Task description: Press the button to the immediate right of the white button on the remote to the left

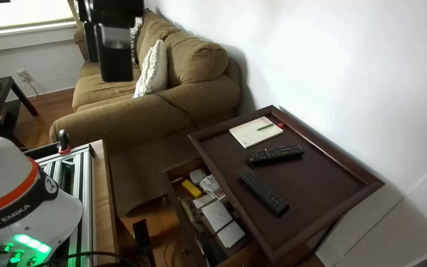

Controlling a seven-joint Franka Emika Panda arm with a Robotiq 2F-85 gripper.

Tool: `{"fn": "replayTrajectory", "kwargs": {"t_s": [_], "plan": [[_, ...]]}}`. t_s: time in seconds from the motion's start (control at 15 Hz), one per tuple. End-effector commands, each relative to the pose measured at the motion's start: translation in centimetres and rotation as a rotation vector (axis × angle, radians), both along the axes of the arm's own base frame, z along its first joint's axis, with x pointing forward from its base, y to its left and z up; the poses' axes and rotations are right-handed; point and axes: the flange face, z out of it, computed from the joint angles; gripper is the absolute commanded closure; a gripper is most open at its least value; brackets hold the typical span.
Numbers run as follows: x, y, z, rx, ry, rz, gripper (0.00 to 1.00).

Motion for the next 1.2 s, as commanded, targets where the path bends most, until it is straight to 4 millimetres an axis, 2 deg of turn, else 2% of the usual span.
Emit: {"fn": "replayTrajectory", "kwargs": {"t_s": [0.0, 0.33, 0.4, 0.53, 0.8, 0.93, 1.13], "plan": [[0.0, 0.0, 0.0, 0.0, 0.001, 0.0, 0.0], [0.0, 0.0, 0.0, 0.0, 0.001, 0.0, 0.0], [1.0, 0.5, -0.5, 0.018, 0.003, 0.009, 0.0], [2.9, 2.5, -2.7, 0.021, 0.04, 0.048, 0.0], [5.7, 6.9, -9.0, -0.009, 0.095, 0.02, 0.0], [7.2, 8.0, -12.3, -0.02, 0.117, -0.017, 0.0], [9.8, 8.7, -15.9, 0.01, 0.14, -0.073, 0.0]]}}
